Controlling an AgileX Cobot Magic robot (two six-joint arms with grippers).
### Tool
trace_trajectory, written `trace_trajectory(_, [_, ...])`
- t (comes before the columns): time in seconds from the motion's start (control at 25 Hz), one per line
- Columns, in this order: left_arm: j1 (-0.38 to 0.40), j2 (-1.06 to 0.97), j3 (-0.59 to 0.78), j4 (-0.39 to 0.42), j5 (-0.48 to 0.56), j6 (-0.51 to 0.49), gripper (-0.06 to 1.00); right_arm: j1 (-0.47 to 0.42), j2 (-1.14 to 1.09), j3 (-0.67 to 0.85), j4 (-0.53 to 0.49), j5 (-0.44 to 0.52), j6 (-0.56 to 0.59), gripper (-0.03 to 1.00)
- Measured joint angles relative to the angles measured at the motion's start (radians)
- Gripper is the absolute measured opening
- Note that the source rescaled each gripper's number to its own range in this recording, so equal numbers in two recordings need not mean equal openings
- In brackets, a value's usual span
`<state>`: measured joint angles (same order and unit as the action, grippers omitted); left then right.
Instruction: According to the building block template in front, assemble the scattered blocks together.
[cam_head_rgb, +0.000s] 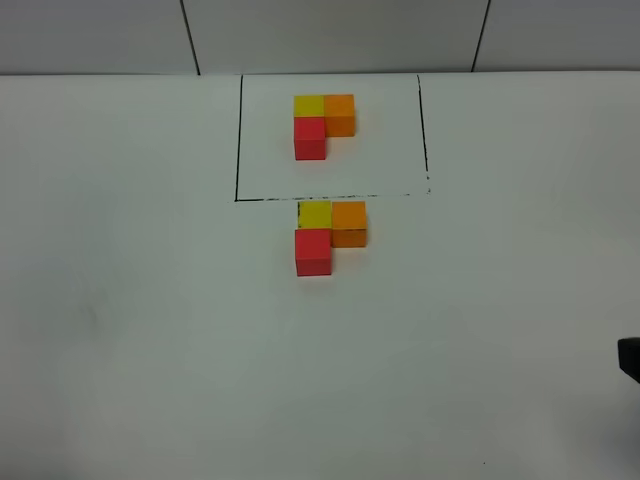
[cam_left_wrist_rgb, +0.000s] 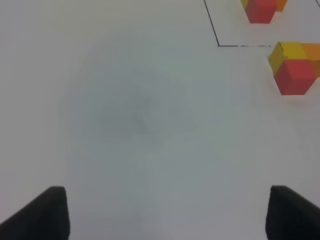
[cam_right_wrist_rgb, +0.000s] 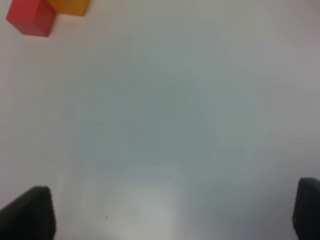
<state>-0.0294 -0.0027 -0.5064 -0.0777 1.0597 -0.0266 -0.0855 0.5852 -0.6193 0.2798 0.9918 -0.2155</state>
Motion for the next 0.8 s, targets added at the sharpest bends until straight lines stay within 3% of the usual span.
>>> trace_trajectory(0.36, [0.0,0.0,0.0,0.0,0.0,0.0,0.73,0.0,-0.236,0.113,-0.025,0.082,0.02,0.94])
trace_trajectory(0.8, [0.0,0.0,0.0,0.0,0.0,0.0,0.73,0.0,-0.415,0.121,-0.025,0.077,0.055,0.86])
